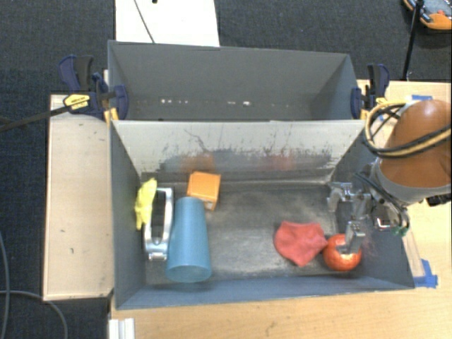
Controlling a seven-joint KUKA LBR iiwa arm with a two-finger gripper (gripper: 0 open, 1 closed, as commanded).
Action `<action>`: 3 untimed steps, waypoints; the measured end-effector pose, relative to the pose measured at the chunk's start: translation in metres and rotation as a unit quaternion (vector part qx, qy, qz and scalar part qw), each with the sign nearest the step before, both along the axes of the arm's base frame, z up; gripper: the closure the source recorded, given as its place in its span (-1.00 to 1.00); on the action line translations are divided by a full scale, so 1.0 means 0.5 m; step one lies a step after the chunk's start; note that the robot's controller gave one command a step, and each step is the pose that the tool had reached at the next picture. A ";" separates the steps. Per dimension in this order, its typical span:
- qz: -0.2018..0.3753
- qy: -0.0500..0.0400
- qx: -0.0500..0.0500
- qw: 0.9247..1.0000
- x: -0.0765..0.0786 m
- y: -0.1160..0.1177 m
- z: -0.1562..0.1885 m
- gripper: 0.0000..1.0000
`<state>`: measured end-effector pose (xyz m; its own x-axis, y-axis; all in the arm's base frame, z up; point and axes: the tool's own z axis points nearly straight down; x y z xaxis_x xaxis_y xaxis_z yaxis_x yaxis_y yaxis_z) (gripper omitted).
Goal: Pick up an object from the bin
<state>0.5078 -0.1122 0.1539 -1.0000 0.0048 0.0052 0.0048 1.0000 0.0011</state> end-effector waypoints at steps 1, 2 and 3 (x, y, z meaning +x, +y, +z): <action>0.002 -0.004 -0.001 1.000 0.004 0.001 0.009 -1.00; 0.042 -0.006 0.000 0.999 -0.009 -0.006 -0.094 -1.00; 0.083 0.002 0.003 0.997 -0.007 -0.003 -0.143 1.00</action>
Offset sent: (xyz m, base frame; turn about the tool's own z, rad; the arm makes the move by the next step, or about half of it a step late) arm -0.0124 -0.0065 -0.0839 -0.1360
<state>0.5045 -0.1136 0.0822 -0.9868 -0.1617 0.0089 -0.1616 0.9868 0.0076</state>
